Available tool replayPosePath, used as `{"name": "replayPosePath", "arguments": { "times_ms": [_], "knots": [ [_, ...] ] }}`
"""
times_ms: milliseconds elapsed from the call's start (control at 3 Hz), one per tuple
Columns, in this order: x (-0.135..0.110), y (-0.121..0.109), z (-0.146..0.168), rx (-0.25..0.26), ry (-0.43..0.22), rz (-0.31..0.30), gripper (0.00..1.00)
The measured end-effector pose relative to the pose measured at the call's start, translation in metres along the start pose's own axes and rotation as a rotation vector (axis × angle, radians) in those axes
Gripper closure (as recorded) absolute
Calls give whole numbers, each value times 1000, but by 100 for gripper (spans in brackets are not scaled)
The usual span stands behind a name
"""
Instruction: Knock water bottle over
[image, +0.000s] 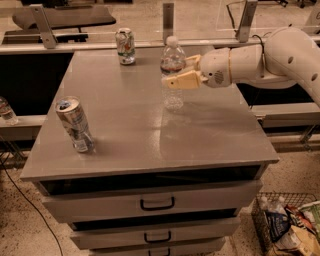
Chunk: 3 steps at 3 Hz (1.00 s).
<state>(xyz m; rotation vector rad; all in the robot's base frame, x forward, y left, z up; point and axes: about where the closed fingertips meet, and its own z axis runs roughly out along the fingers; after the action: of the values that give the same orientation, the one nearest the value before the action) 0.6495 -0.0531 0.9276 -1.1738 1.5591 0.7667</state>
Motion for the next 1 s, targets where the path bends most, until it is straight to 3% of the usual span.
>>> {"name": "replayPosePath", "arguments": {
  "times_ms": [333, 667, 1000],
  "knots": [
    [-35, -22, -27, 52, 38, -115, 87],
    [-63, -23, -31, 65, 175, -318, 100],
    [-77, -9, -21, 59, 367, -569, 100]
  ]
}}
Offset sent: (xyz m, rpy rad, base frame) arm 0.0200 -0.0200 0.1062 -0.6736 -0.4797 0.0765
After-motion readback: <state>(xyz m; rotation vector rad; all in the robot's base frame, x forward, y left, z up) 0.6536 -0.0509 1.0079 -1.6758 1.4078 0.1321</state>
